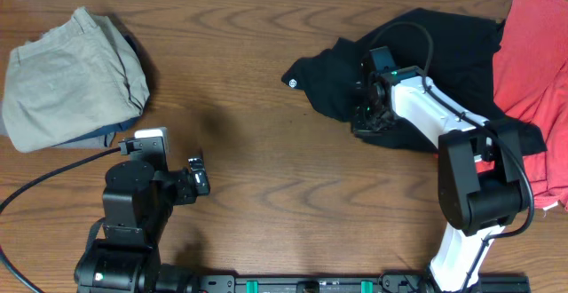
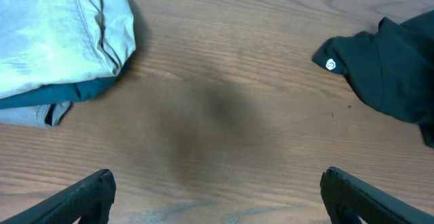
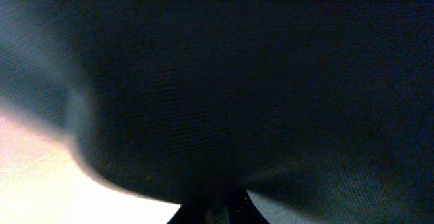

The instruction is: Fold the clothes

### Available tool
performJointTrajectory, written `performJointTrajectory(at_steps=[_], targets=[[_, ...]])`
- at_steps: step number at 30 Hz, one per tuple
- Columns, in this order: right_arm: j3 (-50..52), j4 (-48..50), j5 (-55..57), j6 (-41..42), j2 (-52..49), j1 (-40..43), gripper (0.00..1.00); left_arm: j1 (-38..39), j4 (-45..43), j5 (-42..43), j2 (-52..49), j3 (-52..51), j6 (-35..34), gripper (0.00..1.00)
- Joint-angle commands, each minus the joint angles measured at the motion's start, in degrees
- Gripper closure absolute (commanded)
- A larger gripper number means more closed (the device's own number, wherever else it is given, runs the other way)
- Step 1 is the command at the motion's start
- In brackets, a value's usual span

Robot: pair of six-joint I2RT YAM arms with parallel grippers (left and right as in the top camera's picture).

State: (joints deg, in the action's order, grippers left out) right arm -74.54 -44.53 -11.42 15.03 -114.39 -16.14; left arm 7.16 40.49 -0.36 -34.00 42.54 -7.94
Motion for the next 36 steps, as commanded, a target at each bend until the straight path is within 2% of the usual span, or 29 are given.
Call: performJointTrajectory(at_steps=[1, 3, 5, 8, 11, 12, 13, 14, 15, 16, 19, 20, 21, 24, 26, 28, 31, 36], targets=[[0.3, 0.3, -29.9, -16.7, -0.9, -4.0, 0.99, -0.2, -0.1, -0.1, -0.1, 0.8, -0.7, 0.02], [0.3, 0.5, -42.3, -23.5, -0.6, -6.8, 0.99, -0.2, -0.1, -0.1, -0.1, 0.8, -0.7, 0.02], [-0.2, 1.8, -47.6, -25.4, -0.4, -10.6, 0.97, -0.2, -0.3, -0.1, -0.1, 0.8, -0.7, 0.02], [-1.4, 6.6, -45.5, -23.8, -0.4, -17.4, 0.96, -0.2, -1.1, -0.1, -0.1, 0.8, -0.7, 0.02], [-1.8, 14.0, -33.7, -14.0, -0.4, -23.5, 0.96, -0.2, -2.4, -0.1, -0.1, 0.8, -0.7, 0.02], [-1.9, 15.3, -28.7, -10.6, -0.4, -24.9, 0.91, -0.2, -2.7, -0.1, -0.1, 0.8, -0.7, 0.02], [-2.1, 16.0, -23.1, -6.9, -0.4, -25.9, 0.75, -0.2, -2.9, -0.1, -0.1, 0.8, -0.7, 0.02], [-2.4, 16.0, -17.7, -3.4, -0.4, -26.6, 0.63, -0.2, -2.9, -0.1, -0.1, 0.8, -0.7, 0.02], [-2.6, 15.7, -14.1, -1.0, -0.3, -26.8, 0.52, -0.2, -2.9, -0.1, -0.1, 0.8, -0.7, 0.02], [-2.8, 14.7, -9.9, 1.6, 0.0, -26.6, 0.46, -0.2, -2.9, 0.0, -0.1, 0.8, -0.7, 0.02], [-3.2, 11.7, -5.7, 3.5, 1.6, -24.4, 0.38, -0.2, -2.8, -0.1, -0.1, 0.8, -0.7, 0.02], [-3.2, 10.2, -4.7, 3.4, 2.7, -22.9, 0.29, -0.2, -2.8, 0.0, -0.1, 0.8, -0.7, 0.02], [-3.2, 9.0, -3.9, 3.4, 3.8, -21.6, 0.14, -0.2, -2.9, 0.0, -0.1, 0.8, -0.7, 0.02], [-3.2, 4.4, -0.6, 3.3, 7.3, -16.4, 0.12, -0.2, -3.1, 0.0, -0.1, 0.8, -2.3, 0.02], [-3.2, 1.2, 1.7, 3.1, 9.4, -12.9, 0.10, -0.2, -3.1, 0.0, -0.2, 0.8, -6.6, 0.02], [-3.1, -2.7, 4.4, 3.1, 11.4, -8.7, 0.01, -0.2, -3.1, 2.0, -0.5, 0.7, -8.9, 0.02], [-3.1, -7.6, 5.6, 2.8, 12.9, -2.3, 0.01, -0.2, -3.1, 7.8, -2.4, 0.4, -9.1, 0.00], [-2.8, -14.5, 5.6, 1.6, 13.0, 7.4, 0.01, -0.2, -3.0, 13.7, -9.9, -0.5, -14.8, 0.03]])
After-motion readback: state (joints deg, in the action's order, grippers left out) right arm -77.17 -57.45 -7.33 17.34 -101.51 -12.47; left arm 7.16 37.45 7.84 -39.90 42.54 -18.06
